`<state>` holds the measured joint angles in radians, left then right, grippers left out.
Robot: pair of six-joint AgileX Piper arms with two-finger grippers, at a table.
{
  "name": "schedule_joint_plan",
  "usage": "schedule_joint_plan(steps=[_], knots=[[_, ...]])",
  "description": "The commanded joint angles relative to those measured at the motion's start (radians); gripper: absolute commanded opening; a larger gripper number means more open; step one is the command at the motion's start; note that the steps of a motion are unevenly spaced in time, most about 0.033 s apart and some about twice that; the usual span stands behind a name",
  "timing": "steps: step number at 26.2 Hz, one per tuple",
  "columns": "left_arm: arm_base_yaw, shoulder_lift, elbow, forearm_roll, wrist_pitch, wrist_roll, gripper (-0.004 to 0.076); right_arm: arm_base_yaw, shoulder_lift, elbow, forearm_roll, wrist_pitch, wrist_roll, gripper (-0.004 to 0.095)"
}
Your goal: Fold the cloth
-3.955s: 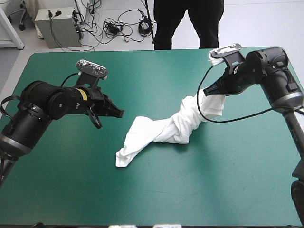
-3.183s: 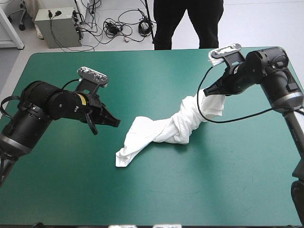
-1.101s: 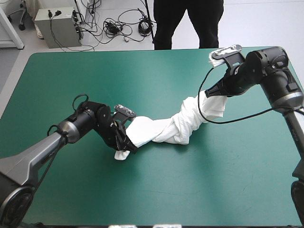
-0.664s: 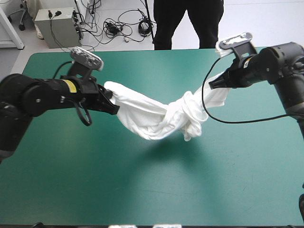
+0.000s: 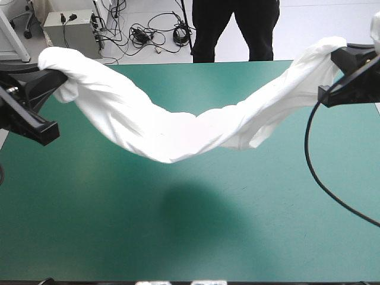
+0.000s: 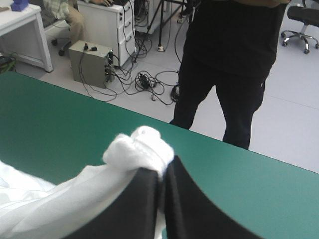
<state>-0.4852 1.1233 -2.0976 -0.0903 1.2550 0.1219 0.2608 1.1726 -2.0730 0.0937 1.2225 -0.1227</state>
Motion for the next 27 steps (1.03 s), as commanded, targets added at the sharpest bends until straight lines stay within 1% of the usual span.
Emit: schedule_joint_plan(steps=[1, 6, 9, 11, 17, 20, 23, 25, 27], knots=[[-0.001, -0.043, -0.020, -0.030, 0.034, -0.049, -0.0009, 0.000, -0.062, -0.014, 0.059, -0.044, -0.008, -0.0017], [-0.001, -0.099, -0.018, -0.062, 0.034, -0.091, -0.0009, 0.000, -0.135, 0.052, 0.134, -0.003, -0.020, -0.0017], [-0.001, -0.120, 0.036, -0.062, 0.035, -0.103, -0.0009, 0.000, -0.167, 0.128, 0.158, 0.012, -0.020, -0.0017], [-0.001, -0.130, 0.093, -0.062, 0.035, -0.122, -0.0009, 0.000, -0.178, 0.177, 0.160, 0.018, -0.022, -0.0017], [-0.001, -0.147, 0.378, -0.062, 0.035, -0.145, -0.0009, 0.000, -0.186, 0.369, 0.179, 0.024, -0.022, -0.0017], [-0.001, -0.131, 0.490, -0.032, 0.034, -0.150, -0.0009, 0.000, -0.171, 0.472, 0.174, -0.009, -0.026, -0.0017], [-0.001, -0.075, 0.557, 0.056, -0.022, -0.155, -0.0009, 0.000, -0.125, 0.559, 0.137, -0.064, -0.044, -0.0017], [-0.001, -0.024, 0.566, 0.107, -0.090, -0.155, -0.0009, 0.000, -0.085, 0.595, 0.084, -0.117, -0.044, -0.0017], [-0.001, 0.034, 0.566, 0.143, -0.184, -0.155, -0.0009, 0.000, -0.033, 0.602, 0.004, -0.160, -0.034, -0.0017]])
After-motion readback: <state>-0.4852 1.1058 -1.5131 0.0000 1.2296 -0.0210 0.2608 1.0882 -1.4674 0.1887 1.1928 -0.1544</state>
